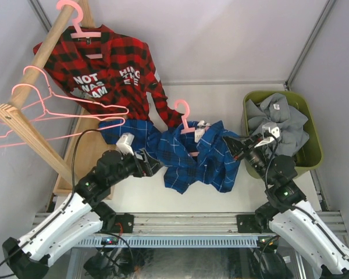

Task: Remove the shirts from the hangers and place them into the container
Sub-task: Remove the shirt from the hanger.

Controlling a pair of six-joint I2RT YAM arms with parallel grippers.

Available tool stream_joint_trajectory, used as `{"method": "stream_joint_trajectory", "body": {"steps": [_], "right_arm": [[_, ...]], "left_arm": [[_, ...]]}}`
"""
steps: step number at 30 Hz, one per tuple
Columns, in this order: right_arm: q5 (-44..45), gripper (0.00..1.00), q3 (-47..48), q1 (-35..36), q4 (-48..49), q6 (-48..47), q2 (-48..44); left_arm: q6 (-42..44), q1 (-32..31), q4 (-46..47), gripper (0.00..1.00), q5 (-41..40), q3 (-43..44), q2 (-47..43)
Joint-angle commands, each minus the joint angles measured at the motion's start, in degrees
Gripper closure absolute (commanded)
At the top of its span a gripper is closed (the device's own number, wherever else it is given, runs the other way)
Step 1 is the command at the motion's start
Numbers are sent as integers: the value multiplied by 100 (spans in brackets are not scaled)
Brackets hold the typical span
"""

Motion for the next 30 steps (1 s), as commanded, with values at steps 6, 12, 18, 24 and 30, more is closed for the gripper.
{"method": "stream_joint_trajectory", "body": {"steps": [6, 12, 18, 24, 30], "right_arm": [[-458, 100, -751, -13, 83, 735, -1083], [-827, 100, -1037, -13, -242, 675, -1868], [-851, 100, -1209, -14, -300, 802, -2548], [-840, 100, -1141, -11, -414, 986, -2736], [-841, 100, -1144, -6, -447, 1148, -2858]], "left_arm": [[178, -1972, 1083, 9, -1509, 591, 220], [441, -2392, 1557, 9, -1842, 1019, 509], [520, -2525, 1795, 18, -1974, 1776, 1373], [341, -2535, 1879, 36, -1997, 2087, 2013], [65, -2535, 2158, 44, -2191, 1990, 2203]]}}
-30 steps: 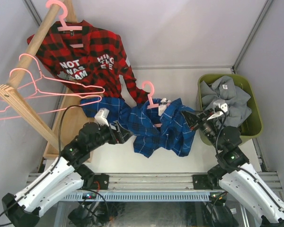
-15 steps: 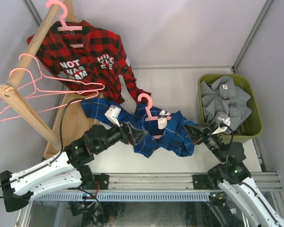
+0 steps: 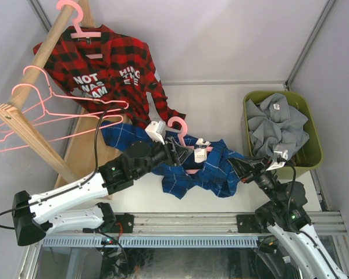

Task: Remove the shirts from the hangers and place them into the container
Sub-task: Remove the shirt from the hanger.

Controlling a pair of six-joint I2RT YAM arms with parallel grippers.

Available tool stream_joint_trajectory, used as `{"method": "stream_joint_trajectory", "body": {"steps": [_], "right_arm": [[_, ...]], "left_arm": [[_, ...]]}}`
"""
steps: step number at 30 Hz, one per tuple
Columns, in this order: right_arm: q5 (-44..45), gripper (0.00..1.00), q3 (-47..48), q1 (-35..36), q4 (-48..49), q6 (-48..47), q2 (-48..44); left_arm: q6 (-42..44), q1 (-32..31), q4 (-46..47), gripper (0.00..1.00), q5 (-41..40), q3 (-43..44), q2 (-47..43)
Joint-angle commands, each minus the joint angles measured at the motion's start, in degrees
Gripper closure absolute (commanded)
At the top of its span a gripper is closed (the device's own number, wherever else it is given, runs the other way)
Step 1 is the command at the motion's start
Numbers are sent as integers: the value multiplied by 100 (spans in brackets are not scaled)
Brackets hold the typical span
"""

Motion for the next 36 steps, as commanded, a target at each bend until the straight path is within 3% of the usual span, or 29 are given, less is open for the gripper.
{"method": "stream_joint_trajectory", "body": {"steps": [1, 13, 26, 31, 36], "right_arm": [[-35, 100, 113, -13, 278, 346, -149], [-38, 100, 132, -6, 469, 462, -159], [-201, 100, 120, -5, 556, 617, -188], [-198, 100, 121, -2, 611, 677, -214], [-157, 100, 157, -12, 390, 560, -205]], "left_arm": [[-307, -33, 444, 44, -349, 229, 25], [-302, 2, 92, 39, -1126, 236, 277], [-30, 134, 778, 45, -365, 284, 435], [62, 136, 873, 56, -121, 338, 453], [235, 135, 732, 81, 196, 529, 483]]}}
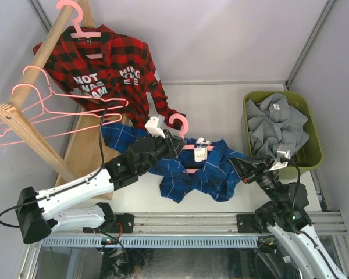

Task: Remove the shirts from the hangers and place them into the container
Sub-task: Remove the shirt from the hanger.

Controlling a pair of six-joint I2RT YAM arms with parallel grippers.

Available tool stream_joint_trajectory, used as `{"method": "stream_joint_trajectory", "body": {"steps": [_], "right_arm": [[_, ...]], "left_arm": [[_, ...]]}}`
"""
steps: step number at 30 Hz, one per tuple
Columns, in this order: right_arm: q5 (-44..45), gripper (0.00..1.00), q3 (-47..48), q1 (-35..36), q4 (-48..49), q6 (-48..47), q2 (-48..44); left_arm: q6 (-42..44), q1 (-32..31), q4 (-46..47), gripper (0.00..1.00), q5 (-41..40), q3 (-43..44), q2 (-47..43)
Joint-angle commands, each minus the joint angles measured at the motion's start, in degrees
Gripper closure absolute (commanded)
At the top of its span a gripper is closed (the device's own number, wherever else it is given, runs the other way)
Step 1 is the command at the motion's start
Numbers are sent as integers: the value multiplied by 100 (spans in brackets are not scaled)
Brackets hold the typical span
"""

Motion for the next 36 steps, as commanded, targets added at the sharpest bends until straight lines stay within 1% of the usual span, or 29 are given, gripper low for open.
{"method": "stream_joint_trajectory", "body": {"steps": [1, 4, 6, 9, 11, 13, 15, 18, 22, 23, 24, 25, 28, 30, 32, 36], "right_arm": [[-10, 100, 194, 1, 115, 112, -132], [591, 100, 389, -6, -431, -117, -180], [836, 95, 487, -6, -746, -288, -182], [893, 81, 549, -1, -884, -468, -112], [891, 68, 627, -5, -986, -649, -34], [1106, 59, 835, -7, -1221, -818, 106], [1506, 51, 1093, -7, -1538, -956, 307], [1845, 40, 1532, -7, -1984, -1297, 744], [2011, 30, 2352, -11, -2449, -1948, 1428], [2052, 29, 2563, -14, -2570, -2108, 1551], [2080, 29, 2790, -16, -2697, -2282, 1659], [2117, 28, 2995, -16, -2803, -2456, 1756], [2128, 26, 3553, -11, -3148, -2851, 1938], [1874, 24, 3909, -16, -3400, -3091, 2030], [1701, 24, 4254, -16, -3624, -3124, 2108], [1589, 28, 4682, -15, -3794, -2486, 2359]], "left_arm": [[222, -93, 213, 86, 801, 667, 57], [486, -133, -124, 96, 902, 1082, 137], [790, -246, -364, 100, 881, 1469, 241], [1486, -534, -869, 100, 709, 2177, 506], [1818, -614, -1244, 100, 584, 2710, 754], [2058, -616, -1621, 100, 272, 3212, 941], [2413, -620, -1902, 100, -140, 3628, 1093], [3061, -620, -2221, 100, -650, 4360, 1359], [3861, -620, -2929, 100, -989, 5721, 1969], [4020, -616, -3086, 100, -1168, 6222, 2148], [4160, -618, -3215, 100, -1335, 6451, 2316], [4306, -618, -3357, 100, -1469, 6934, 2480], [4503, -618, -3675, 100, -1606, 7737, 2876], [4516, -613, -3758, 100, -1723, 7849, 2975], [4442, -616, -3754, 100, -1813, 7660, 2936], [4178, -615, -3573, 100, -1665, 6770, 2611]]}}
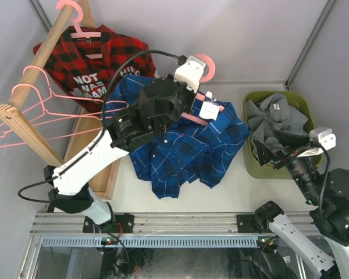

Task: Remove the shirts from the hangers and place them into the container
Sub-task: Remove the shirt from the hanger.

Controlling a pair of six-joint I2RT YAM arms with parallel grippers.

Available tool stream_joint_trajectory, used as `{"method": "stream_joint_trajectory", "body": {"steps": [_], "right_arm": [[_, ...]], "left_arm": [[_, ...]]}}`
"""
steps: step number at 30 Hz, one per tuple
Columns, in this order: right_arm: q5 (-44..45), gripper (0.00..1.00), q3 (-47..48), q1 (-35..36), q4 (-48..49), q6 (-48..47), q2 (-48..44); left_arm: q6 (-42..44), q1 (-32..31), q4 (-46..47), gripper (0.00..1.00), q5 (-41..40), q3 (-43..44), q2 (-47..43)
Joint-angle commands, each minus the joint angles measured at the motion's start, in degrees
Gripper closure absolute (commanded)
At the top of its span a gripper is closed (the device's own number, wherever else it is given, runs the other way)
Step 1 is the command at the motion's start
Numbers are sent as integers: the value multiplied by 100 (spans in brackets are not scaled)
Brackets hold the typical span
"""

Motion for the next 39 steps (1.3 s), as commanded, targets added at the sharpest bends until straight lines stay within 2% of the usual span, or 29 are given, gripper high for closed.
{"method": "stream_joint_trajectory", "body": {"steps": [1, 5, 8, 12, 16, 23, 26, 29, 35, 39], "right_arm": [[-335, 30, 420, -7, -337, 399, 370], [-785, 39, 554, -6, -436, 877, 1016], [-929, 49, 694, -13, -547, 1309, 1468], [-1595, 50, 754, -13, -475, 1612, 1933], [-1382, 53, 989, -12, -807, 1734, 2307], [-1575, 64, 1045, -6, -776, 1691, 2508], [-1696, 83, 987, -3, -652, 1725, 2513], [-1458, 100, 929, 2, -666, 1743, 2502], [-872, 100, 807, 2, -716, 1720, 2299], [-167, 100, 714, -7, -1087, 1621, 2137]], "left_arm": [[-52, -23, 210, 100, 18, -752, -419], [-358, -24, 464, 100, 223, -1542, -774], [-416, -22, 511, 100, 309, -1774, -915], [-405, -24, 498, 100, 290, -1810, -1000], [-400, -19, 510, 100, 285, -1829, -1023], [-405, -21, 513, 100, 275, -1821, -975], [-426, -24, 521, 100, 301, -1825, -966], [-436, -23, 520, 100, 281, -1825, -974], [-419, -22, 515, 100, 161, -1897, -1019], [-433, -21, 496, 100, -185, -1891, -1031]]}}
